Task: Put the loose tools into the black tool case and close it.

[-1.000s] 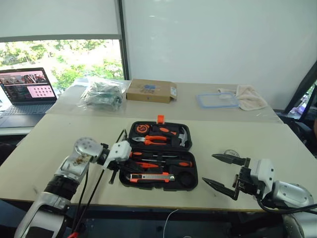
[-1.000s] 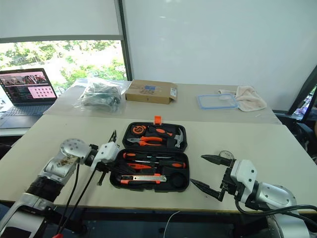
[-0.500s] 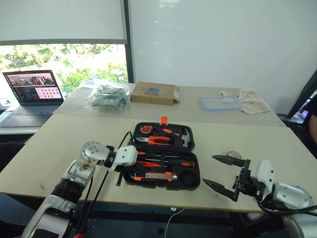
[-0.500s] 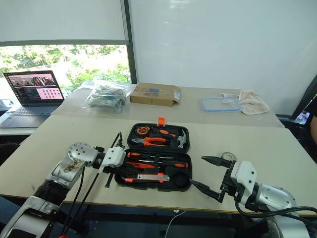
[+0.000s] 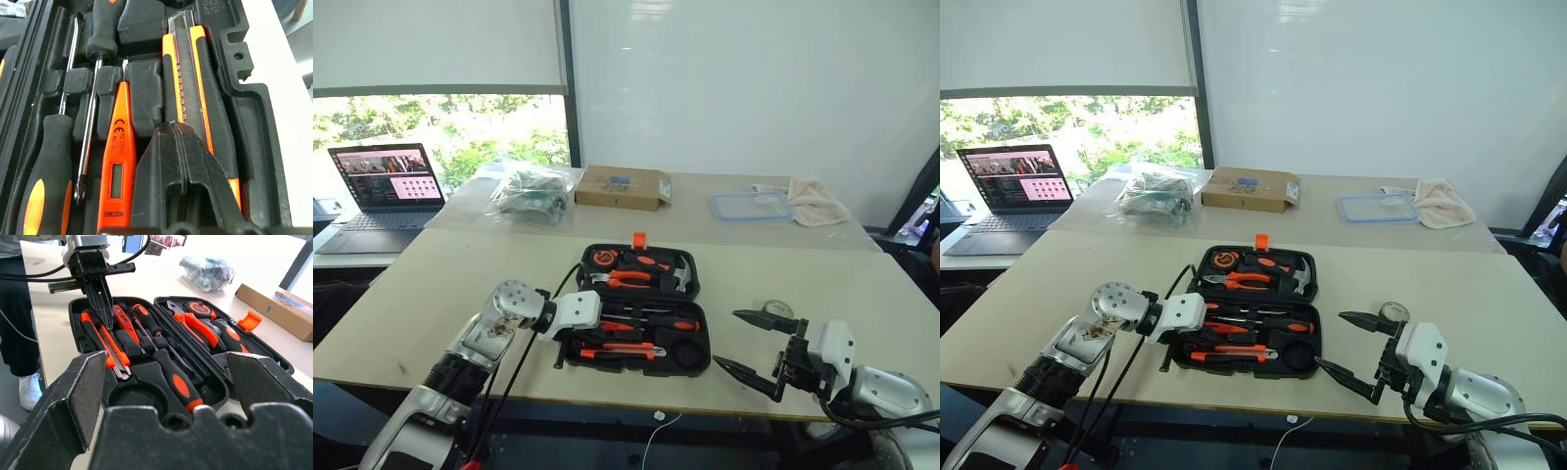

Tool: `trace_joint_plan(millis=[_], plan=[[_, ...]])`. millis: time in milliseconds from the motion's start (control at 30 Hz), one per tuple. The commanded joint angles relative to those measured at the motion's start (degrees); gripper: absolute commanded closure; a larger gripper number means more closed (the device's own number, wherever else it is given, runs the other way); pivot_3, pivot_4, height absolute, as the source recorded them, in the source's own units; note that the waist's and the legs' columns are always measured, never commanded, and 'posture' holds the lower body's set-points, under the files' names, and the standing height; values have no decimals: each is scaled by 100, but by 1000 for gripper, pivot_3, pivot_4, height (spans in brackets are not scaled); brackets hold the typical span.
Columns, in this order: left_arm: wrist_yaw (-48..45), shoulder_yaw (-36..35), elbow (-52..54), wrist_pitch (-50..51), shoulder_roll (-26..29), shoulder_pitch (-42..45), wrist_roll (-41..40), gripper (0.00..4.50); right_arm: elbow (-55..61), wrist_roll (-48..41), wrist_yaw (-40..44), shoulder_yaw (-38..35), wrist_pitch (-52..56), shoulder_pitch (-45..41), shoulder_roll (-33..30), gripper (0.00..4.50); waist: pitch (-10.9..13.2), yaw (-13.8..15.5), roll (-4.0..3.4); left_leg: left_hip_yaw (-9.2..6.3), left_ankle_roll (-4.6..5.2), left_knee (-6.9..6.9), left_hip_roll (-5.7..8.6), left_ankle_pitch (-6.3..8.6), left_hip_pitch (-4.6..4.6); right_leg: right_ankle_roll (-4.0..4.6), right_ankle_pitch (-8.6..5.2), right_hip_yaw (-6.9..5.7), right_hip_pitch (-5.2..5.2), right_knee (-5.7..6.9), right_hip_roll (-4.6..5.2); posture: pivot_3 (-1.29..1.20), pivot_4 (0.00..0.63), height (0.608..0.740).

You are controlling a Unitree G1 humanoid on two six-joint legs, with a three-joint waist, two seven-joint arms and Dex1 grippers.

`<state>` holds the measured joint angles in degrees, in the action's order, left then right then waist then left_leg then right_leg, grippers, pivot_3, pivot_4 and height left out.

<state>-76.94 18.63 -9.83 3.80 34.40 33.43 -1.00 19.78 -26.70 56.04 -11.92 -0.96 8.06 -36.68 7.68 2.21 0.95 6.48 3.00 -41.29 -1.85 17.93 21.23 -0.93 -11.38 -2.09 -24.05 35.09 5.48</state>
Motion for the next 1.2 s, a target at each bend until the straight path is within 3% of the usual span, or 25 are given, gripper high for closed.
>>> trace_joint_plan(millis=[33,300,567,1067,1200], plan=[[-208,123,-27,-241,-121,-215,-226,4475,162,-68,-53,-278,-148,91,-40,0,0,-1,0,1,2,0,0,2,3,-15,6,0,-3,0,0,0,150,740],[280,-186,-183,-299,-560,52,-472,4475,209,-21,-124,-237,-163,180,29,0,12,-18,15,0,6,-1,2,4,20,-26,4,-2,-14,-7,-1,0,150,740],[-80,224,-25,-340,-337,-147,-248,4475,216,-19,-177,-203,-178,194,49,0,15,-110,17,-1,6,5,0,3,25,-25,4,-2,-22,-7,-4,0,150,740],[355,977,-468,-371,-227,-349,783,4475,85,161,-230,-127,-266,131,101,0,-16,-107,6,-1,2,17,2,1,-10,6,-17,3,6,-6,6,0,150,740],[534,882,-486,-433,-320,-449,719,4475,23,240,-279,-105,-319,94,115,0,-60,-99,-18,0,1,17,1,1,-18,-4,-23,6,11,-6,5,0,150,740]])
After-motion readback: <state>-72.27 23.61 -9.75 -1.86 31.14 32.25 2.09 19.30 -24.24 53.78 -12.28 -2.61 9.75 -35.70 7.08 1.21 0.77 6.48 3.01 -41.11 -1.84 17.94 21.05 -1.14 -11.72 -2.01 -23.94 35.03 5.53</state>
